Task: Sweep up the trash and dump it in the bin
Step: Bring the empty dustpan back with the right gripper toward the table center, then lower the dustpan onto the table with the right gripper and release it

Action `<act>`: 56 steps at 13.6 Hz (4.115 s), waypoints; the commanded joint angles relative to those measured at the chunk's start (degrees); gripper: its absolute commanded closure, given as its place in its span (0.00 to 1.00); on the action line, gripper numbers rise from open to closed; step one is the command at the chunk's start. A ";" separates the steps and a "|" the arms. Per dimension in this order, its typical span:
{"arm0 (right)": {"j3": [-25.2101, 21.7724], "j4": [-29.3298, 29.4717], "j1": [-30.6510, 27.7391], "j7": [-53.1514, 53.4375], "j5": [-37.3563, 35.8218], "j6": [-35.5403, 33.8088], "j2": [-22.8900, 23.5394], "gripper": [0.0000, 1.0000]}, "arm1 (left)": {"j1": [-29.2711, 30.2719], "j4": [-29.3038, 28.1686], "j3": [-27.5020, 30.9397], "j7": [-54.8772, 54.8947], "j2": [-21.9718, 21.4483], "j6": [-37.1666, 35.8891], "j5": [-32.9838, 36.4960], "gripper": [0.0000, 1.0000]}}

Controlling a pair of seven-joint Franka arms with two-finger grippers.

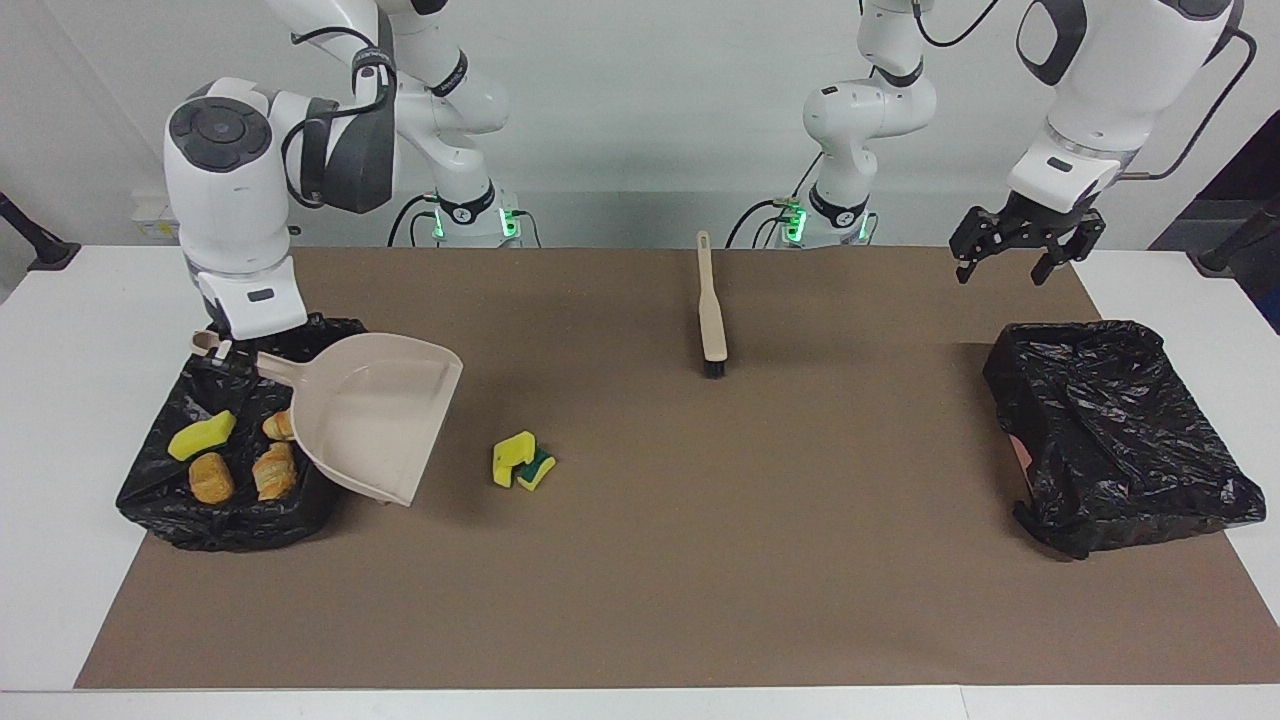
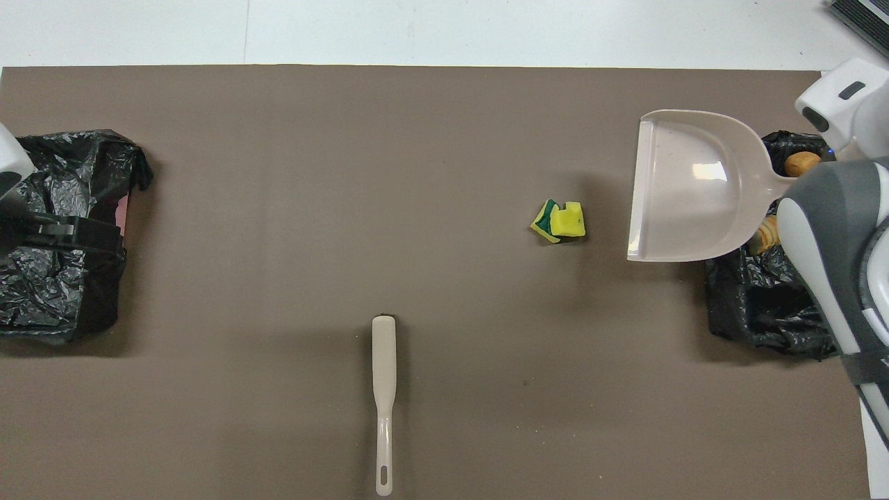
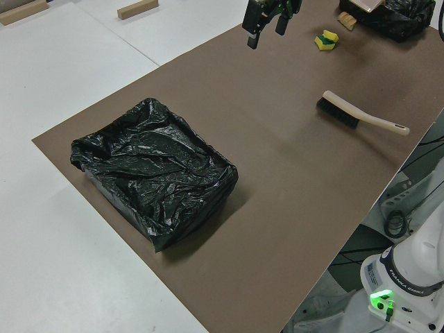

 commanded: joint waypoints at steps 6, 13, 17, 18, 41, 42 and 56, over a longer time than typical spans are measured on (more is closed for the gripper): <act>0.71 -5.30 7.94 25.03 11.59 10.52 2.58 1.00 | -4.40 4.02 -0.35 -7.93 2.26 -4.73 1.52 0.00; 0.71 -3.81 16.02 63.77 19.84 12.12 5.57 1.00 | -3.08 1.65 0.53 -7.57 -0.02 -6.67 0.91 0.00; 0.80 2.15 21.74 84.01 22.31 10.45 12.50 1.00 | -0.97 0.24 0.53 -8.11 -0.02 1.06 -4.45 0.00; 0.71 3.39 24.19 87.79 22.14 10.45 14.35 1.00 | -0.97 0.24 0.53 -8.10 -0.02 0.81 -4.45 0.00; 1.42 14.47 29.41 108.32 21.52 9.06 19.21 0.00 | -0.88 0.95 0.45 -7.66 -0.02 -0.16 -4.36 0.00; 1.42 14.39 27.48 104.39 21.61 7.04 17.72 0.00 | -0.97 0.95 0.45 -7.66 -0.02 -0.16 -4.45 0.00; 0.54 12.37 1.03 68.18 20.55 -10.36 1.19 0.00 | -0.88 0.95 0.45 -7.66 -0.02 -0.16 -4.45 0.00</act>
